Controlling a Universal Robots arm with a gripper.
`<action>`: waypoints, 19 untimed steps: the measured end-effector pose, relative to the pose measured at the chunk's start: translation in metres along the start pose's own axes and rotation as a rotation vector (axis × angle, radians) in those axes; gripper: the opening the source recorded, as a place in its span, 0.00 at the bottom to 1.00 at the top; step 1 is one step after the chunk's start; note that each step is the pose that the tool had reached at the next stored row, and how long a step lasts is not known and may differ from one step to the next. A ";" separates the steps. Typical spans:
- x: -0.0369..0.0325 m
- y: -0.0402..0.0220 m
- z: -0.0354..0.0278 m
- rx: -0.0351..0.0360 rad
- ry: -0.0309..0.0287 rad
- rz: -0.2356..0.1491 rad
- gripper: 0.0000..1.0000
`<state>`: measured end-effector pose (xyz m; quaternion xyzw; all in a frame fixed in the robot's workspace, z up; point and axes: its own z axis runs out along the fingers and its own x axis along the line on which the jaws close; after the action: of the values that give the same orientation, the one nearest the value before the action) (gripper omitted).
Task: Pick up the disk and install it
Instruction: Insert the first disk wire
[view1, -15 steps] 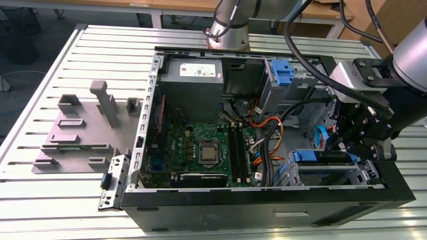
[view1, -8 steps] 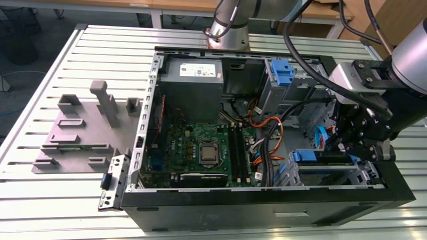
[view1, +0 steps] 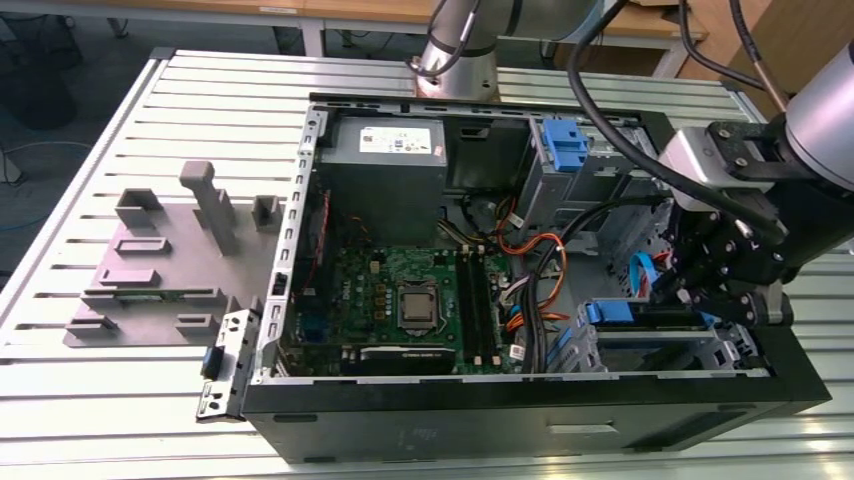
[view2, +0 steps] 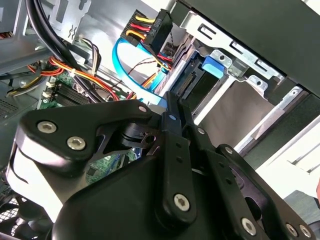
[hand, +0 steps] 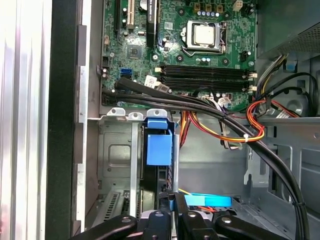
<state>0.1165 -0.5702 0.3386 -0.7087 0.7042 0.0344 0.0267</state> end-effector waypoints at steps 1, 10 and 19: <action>0.0004 0.0000 0.0000 0.0000 0.0000 0.000 0.16; 0.0031 0.0000 0.0004 0.0000 0.0002 0.000 0.16; 0.0032 0.0000 0.0020 0.0000 -0.0001 0.000 0.16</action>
<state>0.1165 -0.5732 0.3363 -0.7087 0.7042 0.0345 0.0267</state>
